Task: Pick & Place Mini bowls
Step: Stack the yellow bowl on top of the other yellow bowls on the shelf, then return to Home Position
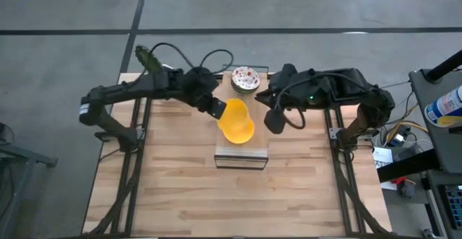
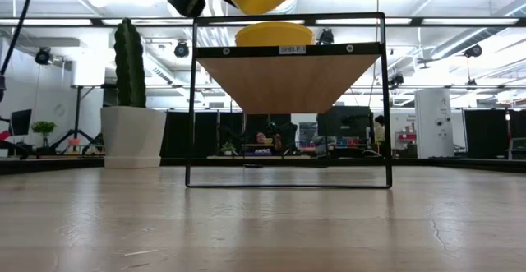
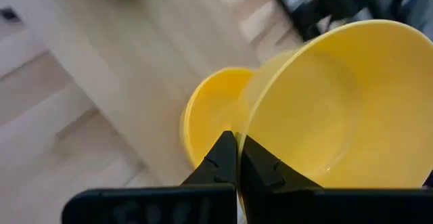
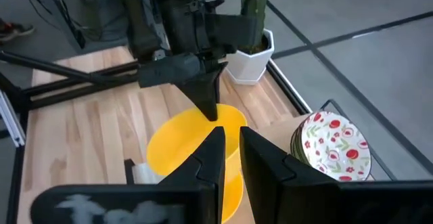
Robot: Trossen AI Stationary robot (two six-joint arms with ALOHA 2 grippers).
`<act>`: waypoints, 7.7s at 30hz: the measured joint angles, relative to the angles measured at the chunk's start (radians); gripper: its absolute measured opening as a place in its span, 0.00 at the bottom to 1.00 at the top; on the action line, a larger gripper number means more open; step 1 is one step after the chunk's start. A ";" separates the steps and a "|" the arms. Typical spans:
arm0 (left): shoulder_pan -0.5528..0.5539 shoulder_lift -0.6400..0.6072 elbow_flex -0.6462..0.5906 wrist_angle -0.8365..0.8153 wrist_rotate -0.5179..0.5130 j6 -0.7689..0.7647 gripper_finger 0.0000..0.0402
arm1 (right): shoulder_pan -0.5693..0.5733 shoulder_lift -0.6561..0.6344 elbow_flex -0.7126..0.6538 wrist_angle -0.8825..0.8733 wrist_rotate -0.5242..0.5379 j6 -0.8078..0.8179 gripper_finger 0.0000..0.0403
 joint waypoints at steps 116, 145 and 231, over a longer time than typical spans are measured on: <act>0.028 0.103 0.087 0.035 0.026 0.212 0.00 | 0.026 -0.011 -0.059 -0.190 0.106 0.136 0.02; -0.188 -0.633 -0.870 0.880 -0.116 0.415 0.00 | -0.037 -0.699 -1.436 0.703 -0.095 0.049 0.02; -0.189 -1.293 -1.614 1.239 -0.109 0.563 0.00 | -0.055 -1.436 -2.343 1.476 -0.104 -0.277 0.02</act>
